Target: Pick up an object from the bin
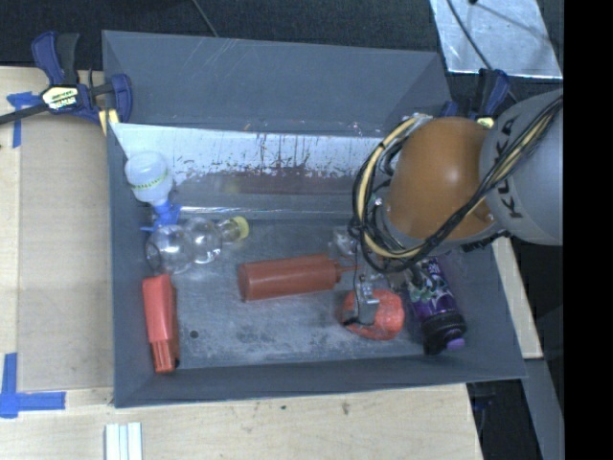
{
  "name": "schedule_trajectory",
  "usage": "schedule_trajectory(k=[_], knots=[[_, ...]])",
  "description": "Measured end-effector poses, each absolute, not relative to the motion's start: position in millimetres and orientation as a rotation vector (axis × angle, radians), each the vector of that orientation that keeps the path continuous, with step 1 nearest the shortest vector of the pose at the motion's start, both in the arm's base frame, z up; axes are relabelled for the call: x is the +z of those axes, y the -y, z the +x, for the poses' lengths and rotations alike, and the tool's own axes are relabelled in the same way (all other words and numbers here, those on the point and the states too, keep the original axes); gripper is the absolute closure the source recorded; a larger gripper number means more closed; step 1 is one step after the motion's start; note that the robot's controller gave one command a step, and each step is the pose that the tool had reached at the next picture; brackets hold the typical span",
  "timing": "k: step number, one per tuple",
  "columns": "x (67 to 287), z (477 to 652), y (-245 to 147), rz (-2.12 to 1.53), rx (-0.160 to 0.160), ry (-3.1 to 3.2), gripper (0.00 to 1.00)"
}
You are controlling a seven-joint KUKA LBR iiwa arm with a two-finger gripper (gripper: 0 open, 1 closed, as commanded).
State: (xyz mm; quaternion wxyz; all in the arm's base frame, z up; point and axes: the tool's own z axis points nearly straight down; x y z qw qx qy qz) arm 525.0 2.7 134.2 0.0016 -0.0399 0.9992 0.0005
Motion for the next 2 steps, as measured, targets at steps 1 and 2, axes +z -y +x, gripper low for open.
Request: schedule_trajectory(k=[1,2], knots=[[96.9,553.0,-16.3,-0.287,-0.004,-3.122,0.0],[70.5,582.3,-60.5,-0.274,0.001,-3.126,1.0]])
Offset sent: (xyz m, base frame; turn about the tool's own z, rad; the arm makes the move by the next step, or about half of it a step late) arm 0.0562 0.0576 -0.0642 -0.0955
